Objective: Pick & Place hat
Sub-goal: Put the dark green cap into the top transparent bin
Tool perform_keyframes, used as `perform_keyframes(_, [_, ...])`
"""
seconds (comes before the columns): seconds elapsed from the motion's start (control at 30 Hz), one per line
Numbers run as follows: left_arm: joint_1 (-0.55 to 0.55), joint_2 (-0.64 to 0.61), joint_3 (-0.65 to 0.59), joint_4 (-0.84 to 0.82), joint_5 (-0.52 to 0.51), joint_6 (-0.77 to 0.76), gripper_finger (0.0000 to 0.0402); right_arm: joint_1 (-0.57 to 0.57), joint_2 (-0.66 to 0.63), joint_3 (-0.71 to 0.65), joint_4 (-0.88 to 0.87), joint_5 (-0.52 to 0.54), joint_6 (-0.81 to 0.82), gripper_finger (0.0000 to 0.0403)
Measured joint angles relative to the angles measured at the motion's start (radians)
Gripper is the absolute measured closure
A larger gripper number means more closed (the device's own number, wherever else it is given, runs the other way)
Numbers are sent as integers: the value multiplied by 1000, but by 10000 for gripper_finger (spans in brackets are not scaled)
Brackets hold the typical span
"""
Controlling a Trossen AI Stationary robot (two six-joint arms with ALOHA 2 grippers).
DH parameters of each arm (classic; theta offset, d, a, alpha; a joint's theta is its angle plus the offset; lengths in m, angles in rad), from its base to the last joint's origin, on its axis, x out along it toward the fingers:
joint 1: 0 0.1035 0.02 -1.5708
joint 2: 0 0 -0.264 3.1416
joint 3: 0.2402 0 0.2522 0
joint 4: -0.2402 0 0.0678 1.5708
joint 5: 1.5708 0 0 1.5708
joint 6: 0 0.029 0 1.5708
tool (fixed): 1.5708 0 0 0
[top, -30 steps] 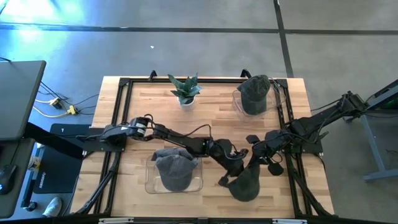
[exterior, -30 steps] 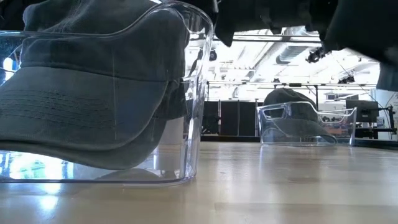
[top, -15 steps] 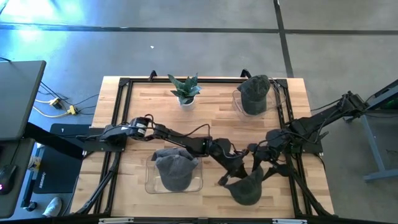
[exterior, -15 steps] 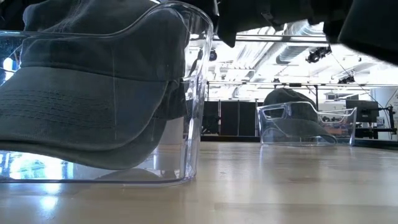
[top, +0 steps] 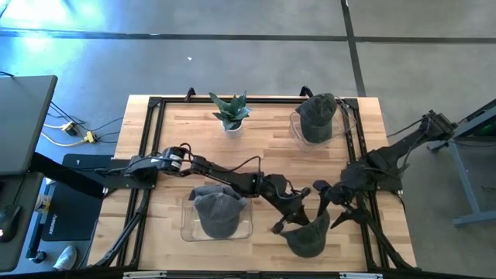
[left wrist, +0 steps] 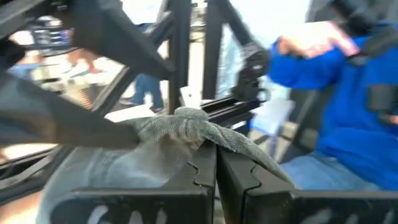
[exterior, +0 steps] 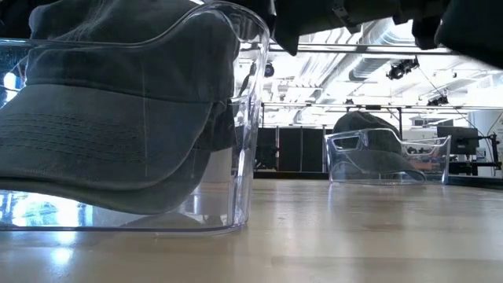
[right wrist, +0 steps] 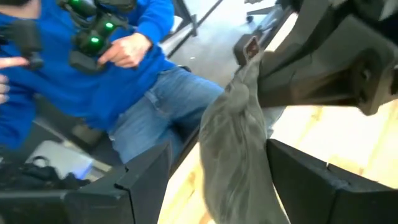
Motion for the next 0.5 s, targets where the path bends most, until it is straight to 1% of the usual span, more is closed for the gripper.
perform_keyframes(0.07, [-2, 0, 0, -13, -68, 11, 399, 37, -6, 0, -7, 56, 2, 147])
perform_keyframes(0.17, [-7, 0, 0, -41, -126, 13, 399, 85, -6, 0, -6, 125, 11, 148])
perform_keyframes(0.33, [-6, 0, 0, -59, -139, 21, 399, 164, -3, 0, -9, 238, 43, 147])
perform_keyframes(0.5, [-8, 0, 0, -89, -121, 38, 399, 237, -3, 0, -32, 392, 52, 147])
